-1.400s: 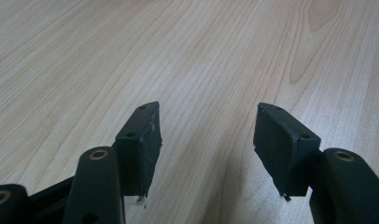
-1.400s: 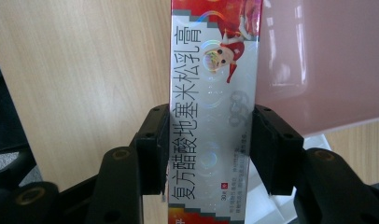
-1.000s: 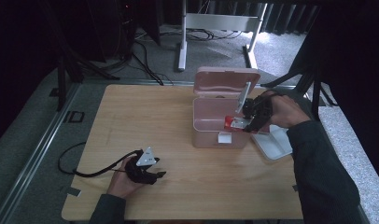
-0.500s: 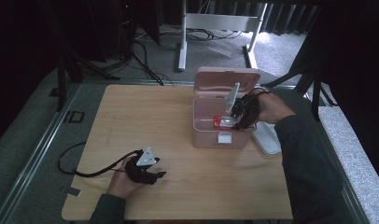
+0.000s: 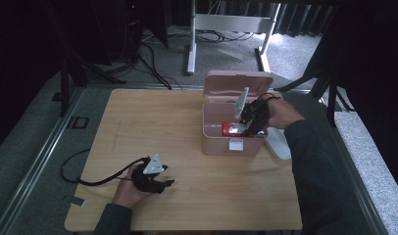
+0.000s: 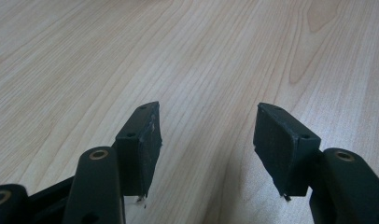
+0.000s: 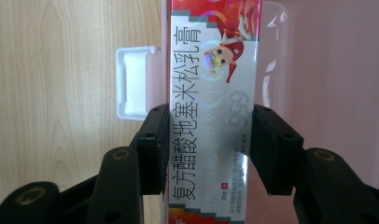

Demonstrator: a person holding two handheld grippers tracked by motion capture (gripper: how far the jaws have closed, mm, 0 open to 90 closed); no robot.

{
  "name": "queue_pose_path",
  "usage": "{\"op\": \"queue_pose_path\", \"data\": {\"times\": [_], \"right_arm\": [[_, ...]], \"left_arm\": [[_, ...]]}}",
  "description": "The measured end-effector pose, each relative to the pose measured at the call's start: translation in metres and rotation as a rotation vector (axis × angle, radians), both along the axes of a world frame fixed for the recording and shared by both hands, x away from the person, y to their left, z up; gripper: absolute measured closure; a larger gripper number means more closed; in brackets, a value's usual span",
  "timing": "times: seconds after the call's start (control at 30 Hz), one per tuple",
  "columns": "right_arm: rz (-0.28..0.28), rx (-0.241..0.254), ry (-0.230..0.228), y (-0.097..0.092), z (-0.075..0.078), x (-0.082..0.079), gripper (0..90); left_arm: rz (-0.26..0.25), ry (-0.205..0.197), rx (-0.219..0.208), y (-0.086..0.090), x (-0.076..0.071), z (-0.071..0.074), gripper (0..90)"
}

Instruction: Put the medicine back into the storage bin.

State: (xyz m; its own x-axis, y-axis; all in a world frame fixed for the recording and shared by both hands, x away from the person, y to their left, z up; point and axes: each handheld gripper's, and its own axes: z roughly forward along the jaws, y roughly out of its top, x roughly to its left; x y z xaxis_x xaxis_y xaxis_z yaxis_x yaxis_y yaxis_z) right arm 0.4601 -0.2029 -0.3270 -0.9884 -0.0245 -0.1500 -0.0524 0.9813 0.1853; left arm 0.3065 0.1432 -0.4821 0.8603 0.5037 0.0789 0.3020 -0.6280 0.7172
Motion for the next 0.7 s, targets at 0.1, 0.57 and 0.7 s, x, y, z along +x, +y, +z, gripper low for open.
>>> {"op": "queue_pose_path", "data": {"times": [0.1,0.57,0.7], "right_arm": [[0.006,0.003,0.006,-0.0008,-0.0020,-0.0009,51.4],[-0.003,-0.027,0.032,0.0048,-0.0039,0.0009,51.2],[-0.006,-0.027,0.036,0.0049,-0.0040,0.0009,51.1]], "left_arm": [[-0.002,0.001,0.002,-0.0005,0.0001,-0.0005,41.6],[0.001,-0.004,0.002,0.0001,0.0002,0.0003,41.5],[0.001,-0.002,0.004,-0.0001,0.0003,0.0000,41.4]]}}
